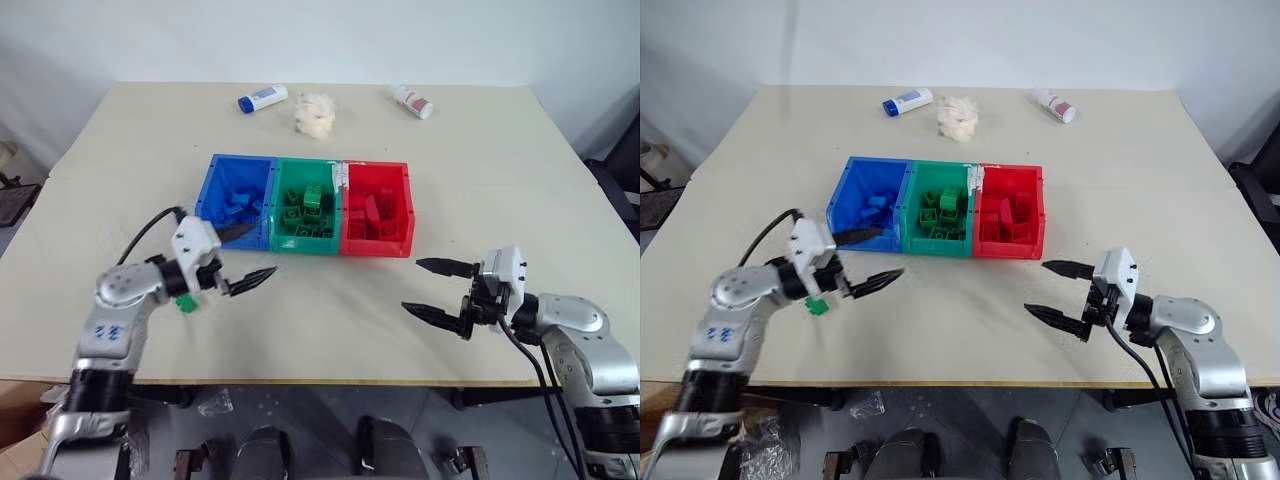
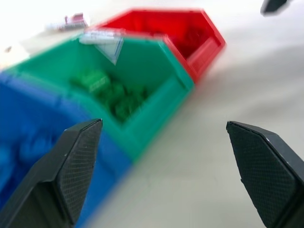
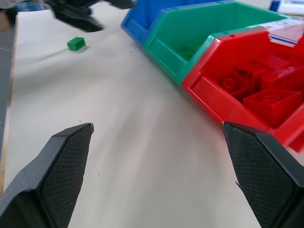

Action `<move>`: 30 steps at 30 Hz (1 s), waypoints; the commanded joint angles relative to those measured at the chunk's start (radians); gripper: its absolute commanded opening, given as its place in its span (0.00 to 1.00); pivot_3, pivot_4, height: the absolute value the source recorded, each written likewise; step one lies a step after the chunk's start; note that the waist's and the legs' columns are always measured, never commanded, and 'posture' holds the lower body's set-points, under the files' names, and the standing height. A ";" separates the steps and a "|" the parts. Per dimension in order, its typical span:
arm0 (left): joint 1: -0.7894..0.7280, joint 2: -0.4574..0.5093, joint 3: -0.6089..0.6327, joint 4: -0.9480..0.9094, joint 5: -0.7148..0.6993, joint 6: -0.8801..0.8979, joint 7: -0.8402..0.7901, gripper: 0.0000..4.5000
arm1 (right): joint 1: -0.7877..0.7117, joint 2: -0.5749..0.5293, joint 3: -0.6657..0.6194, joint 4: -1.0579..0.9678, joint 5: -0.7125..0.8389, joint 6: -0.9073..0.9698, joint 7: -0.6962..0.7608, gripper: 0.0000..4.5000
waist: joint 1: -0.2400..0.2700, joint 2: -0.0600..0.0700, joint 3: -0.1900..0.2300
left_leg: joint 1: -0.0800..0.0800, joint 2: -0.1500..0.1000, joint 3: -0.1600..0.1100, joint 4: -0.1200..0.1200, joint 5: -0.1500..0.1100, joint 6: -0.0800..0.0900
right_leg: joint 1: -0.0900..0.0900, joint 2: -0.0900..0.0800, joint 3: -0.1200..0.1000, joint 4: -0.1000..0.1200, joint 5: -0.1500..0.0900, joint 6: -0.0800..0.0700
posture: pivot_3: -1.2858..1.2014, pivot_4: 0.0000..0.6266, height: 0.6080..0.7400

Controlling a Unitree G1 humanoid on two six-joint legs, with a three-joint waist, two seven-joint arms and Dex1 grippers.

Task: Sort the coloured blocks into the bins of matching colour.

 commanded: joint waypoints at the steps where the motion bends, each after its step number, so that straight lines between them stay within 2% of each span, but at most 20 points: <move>1: 0.111 0.025 0.100 -0.086 -0.042 -0.031 0.002 0.99 | -0.035 -0.020 0.002 0.019 0.001 -0.012 0.036 1.00 | 0.001 0.000 0.000 | 0.000 0.000 0.000 0.000 0.000 0.000 | 0.000 0.000 0.000 0.000 0.000 0.000 | 0.52 0.24 1.00; 6: 0.362 0.001 0.243 -0.132 -0.050 -0.058 0.049 0.99 | -0.068 -0.031 0.011 0.055 0.005 -0.012 0.094 1.00 | 0.001 0.000 0.000 | 0.000 0.001 0.000 0.000 0.000 0.000 | 0.000 0.000 0.000 0.000 0.000 0.000 | 0.52 0.24 1.00; 12: 0.517 -0.021 0.330 -0.138 -0.060 -0.101 0.072 0.99 | -0.102 -0.042 0.022 0.092 -0.003 -0.007 0.138 1.00 | 0.002 0.000 0.000 | 0.000 0.001 0.000 0.000 -0.001 0.001 | 0.000 0.000 0.000 -0.001 0.000 -0.001 | 0.52 0.24 1.00; 21: 0.489 -0.026 0.303 -0.123 -0.058 -0.105 0.110 0.99 | -0.138 -0.033 0.033 0.122 -0.017 -0.008 0.150 1.00 | 0.001 0.000 0.000 | 0.000 0.001 0.000 0.000 -0.001 0.001 | 0.000 0.000 -0.001 0.000 -0.001 -0.002 | 0.52 0.24 1.00; 30: 0.320 -0.030 0.174 0.119 0.025 -0.164 0.110 0.99 | -0.101 -0.031 0.022 0.082 -0.013 -0.009 0.136 1.00 | 0.000 0.000 0.000 | 0.000 0.001 0.001 0.000 -0.001 0.000 | -0.001 0.000 -0.001 0.001 -0.001 -0.002 | 0.52 0.24 1.00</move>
